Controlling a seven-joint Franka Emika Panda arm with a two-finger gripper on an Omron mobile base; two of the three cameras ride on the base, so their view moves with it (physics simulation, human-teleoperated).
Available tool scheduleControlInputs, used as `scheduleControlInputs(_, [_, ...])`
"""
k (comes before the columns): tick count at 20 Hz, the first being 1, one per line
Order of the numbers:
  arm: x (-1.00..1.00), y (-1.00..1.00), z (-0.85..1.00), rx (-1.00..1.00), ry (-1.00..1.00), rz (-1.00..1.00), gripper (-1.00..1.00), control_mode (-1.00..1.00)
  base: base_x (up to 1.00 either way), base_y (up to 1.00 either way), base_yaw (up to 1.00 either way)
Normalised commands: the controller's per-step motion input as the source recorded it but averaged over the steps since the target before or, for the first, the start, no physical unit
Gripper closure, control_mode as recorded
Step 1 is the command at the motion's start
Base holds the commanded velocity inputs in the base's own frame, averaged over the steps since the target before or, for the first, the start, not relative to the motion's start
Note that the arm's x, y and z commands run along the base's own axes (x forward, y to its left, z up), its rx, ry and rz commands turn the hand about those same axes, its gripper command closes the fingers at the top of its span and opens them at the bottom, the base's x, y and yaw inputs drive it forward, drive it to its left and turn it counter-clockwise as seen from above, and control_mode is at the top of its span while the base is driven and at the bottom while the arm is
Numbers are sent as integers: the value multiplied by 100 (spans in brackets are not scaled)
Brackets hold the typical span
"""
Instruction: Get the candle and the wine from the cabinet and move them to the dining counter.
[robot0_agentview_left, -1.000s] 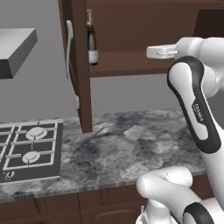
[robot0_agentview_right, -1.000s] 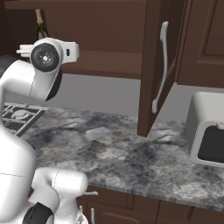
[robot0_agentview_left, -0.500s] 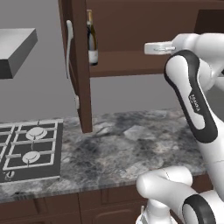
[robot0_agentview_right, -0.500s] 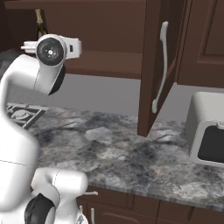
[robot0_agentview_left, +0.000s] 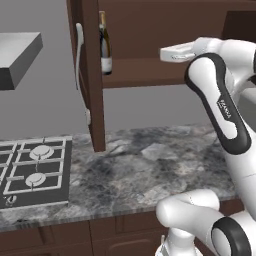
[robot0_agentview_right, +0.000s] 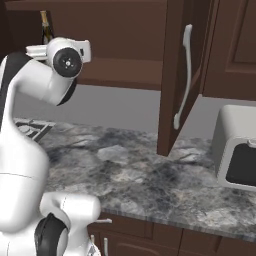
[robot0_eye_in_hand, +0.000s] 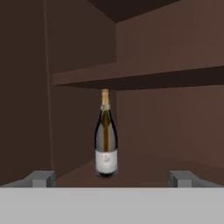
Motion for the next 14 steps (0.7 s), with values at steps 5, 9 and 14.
scheduleControlInputs(5, [25, 32, 2, 0, -9, 10, -100, -100, 0, 0, 0])
scheduleControlInputs(9, [12, 38, 6, 0, -1, 13, -100, -100, 0, 0, 0])
scheduleControlInputs(14, [18, 11, 11, 0, 0, 12, -100, -100, 0, 0, 0])
